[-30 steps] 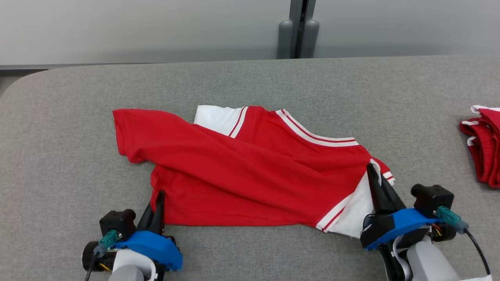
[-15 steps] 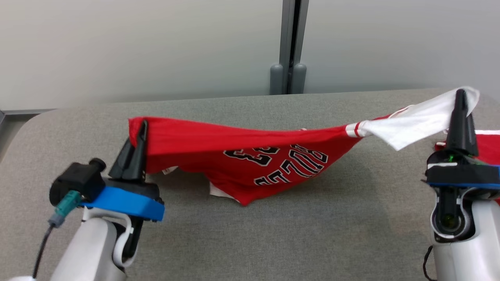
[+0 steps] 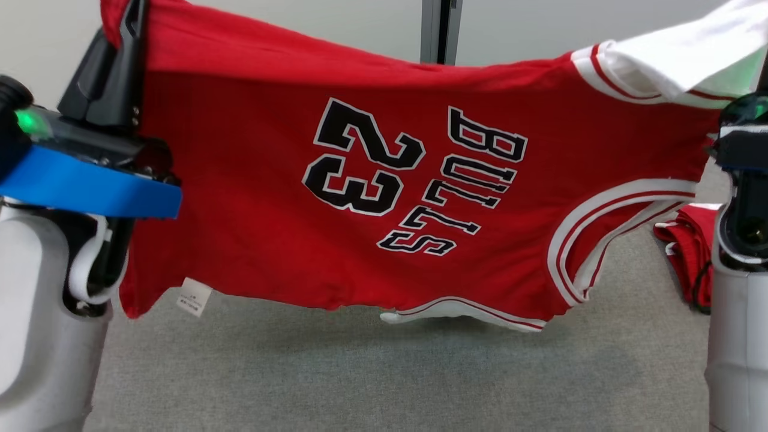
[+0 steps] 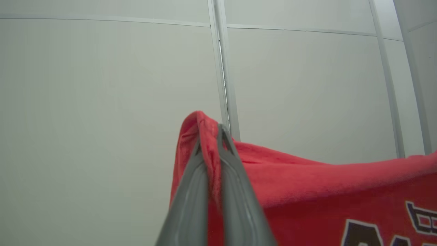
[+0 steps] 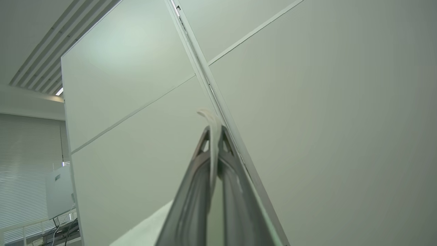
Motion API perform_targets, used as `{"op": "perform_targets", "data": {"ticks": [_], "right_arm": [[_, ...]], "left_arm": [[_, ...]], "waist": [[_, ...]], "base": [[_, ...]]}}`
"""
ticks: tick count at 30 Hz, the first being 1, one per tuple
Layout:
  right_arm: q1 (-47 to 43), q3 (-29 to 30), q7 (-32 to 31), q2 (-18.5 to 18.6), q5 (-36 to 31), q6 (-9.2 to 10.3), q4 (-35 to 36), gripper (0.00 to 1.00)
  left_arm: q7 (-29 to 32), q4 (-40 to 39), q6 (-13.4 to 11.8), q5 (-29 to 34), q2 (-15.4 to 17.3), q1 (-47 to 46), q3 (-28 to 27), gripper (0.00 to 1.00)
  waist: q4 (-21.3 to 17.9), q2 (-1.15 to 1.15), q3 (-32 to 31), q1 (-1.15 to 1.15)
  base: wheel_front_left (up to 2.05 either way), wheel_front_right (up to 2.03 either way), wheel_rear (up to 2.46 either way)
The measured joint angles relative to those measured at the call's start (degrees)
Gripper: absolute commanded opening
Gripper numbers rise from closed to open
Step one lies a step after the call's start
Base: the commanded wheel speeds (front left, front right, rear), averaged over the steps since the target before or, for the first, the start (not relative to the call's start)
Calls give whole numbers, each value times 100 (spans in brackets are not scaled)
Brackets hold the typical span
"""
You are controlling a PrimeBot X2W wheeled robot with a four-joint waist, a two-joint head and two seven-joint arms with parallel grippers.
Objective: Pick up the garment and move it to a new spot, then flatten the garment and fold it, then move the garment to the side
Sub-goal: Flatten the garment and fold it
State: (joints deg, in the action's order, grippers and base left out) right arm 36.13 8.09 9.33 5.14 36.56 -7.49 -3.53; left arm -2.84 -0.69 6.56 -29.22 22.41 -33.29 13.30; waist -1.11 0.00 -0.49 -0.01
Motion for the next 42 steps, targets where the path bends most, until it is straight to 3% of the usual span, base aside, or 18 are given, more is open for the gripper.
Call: {"op": "perform_targets", "data": {"ticks": [7, 10, 17, 25, 32, 42], "right_arm": [[658, -20, -177, 88, -350, 0, -409, 0], [1506, -208, 160, 298, -702, 1, -1227, 0], [3342, -116, 539, 500, -1121, 0, -2301, 0], [4159, 175, 564, 592, -1217, -1, -2259, 0], [2785, 81, 564, 427, -738, -3, -1974, 0], [-889, -90, 560, 73, 114, -4, -1371, 0]], "left_arm": [[224, 345, -152, 51, -24, -563, -2, 0], [-16, 1279, -171, 156, -279, -1246, 77, 0], [-801, 2652, -159, 364, -526, -2867, 33, 0], [-1209, 3344, -87, 508, -757, -3626, -174, 0], [-1215, 3285, -18, 616, -1043, -2235, -724, 0], [-1214, 3312, 89, 594, -1852, 593, -1625, 0]], "waist": [[-16, 0, 508, 1], [2, 0, 1030, 2], [62, 0, 1738, 3], [111, 0, 2297, 3], [1, 0, 2497, 2], [-59, 0, 2179, 0]], "base": [[0, 0, 0], [0, 0, 0], [0, 0, 0], [0, 0, 0], [0, 0, 0], [0, 0, 0]]}}
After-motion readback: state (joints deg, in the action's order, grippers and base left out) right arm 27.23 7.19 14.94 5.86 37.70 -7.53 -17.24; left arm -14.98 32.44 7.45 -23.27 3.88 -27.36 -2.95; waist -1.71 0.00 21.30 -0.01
